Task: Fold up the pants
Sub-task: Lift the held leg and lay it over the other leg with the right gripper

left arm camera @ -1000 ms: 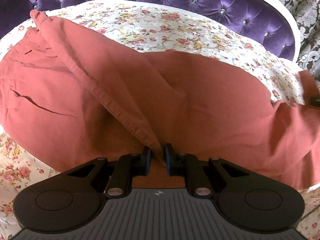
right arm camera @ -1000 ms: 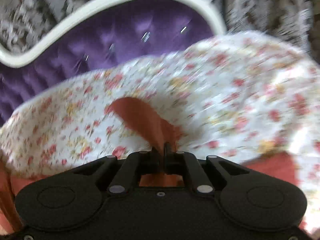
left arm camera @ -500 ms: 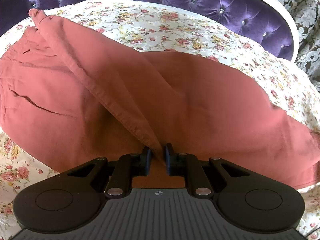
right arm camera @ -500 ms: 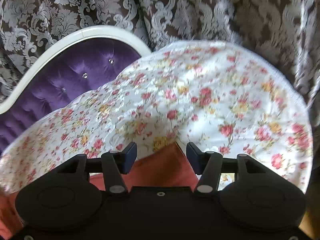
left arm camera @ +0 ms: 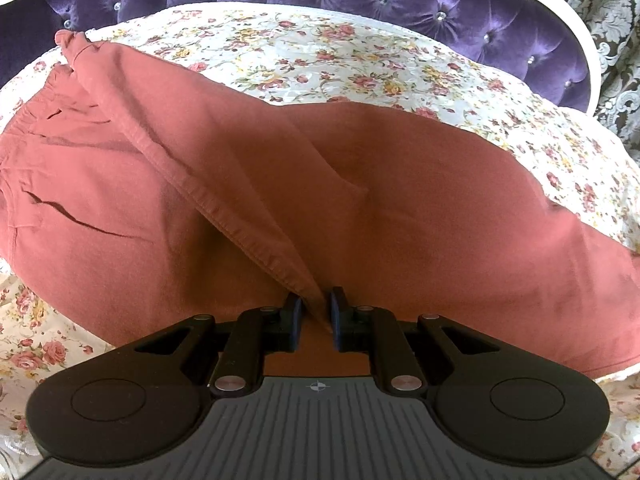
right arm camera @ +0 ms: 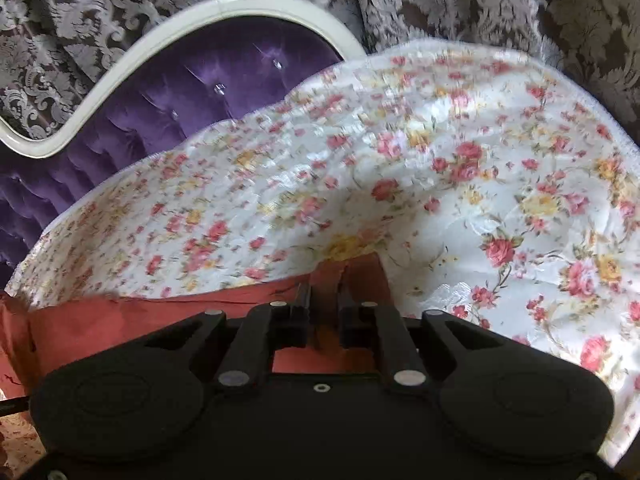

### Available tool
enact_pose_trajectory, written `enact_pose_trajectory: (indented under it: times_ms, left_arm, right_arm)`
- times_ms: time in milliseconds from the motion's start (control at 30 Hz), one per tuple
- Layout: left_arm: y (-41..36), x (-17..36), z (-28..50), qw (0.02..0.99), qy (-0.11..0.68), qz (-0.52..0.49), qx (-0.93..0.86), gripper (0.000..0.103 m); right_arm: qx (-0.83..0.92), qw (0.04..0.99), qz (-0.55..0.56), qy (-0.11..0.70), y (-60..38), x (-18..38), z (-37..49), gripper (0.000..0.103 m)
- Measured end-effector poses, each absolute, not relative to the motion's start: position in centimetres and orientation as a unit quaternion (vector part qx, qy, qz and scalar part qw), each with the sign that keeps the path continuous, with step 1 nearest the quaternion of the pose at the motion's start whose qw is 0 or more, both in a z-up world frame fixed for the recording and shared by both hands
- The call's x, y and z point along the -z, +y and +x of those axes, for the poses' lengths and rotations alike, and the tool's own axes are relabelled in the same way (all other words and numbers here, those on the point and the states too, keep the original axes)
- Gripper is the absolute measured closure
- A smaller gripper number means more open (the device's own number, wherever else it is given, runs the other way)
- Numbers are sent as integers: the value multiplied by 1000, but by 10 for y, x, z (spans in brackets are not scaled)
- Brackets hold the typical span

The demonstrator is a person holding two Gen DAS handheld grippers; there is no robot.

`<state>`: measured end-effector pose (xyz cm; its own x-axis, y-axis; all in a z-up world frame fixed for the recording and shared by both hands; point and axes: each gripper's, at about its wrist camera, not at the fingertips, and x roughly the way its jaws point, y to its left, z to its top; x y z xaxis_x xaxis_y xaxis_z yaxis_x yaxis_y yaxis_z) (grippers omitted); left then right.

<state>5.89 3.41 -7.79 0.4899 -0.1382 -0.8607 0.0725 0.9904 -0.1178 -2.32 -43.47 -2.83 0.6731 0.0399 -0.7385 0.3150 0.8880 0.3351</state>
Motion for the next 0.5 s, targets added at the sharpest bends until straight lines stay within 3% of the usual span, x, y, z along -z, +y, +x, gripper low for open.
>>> enact_pose_trajectory:
  times_ms: [133, 233, 433, 500]
  left_arm:
    - [34, 78, 59, 862, 502, -31, 63, 88]
    - [33, 78, 58, 864, 499, -24, 68, 88]
    - [34, 78, 59, 865, 497, -35, 68, 88]
    - [33, 78, 58, 866, 495, -32, 64, 88]
  right_arm:
    - [45, 893, 263, 361, -421, -31, -72, 84]
    - [88, 893, 255, 359, -431, -45, -66, 83]
    - [140, 850, 271, 430, -460, 32, 24, 83]
    - [148, 841, 263, 449, -462, 54, 39, 78]
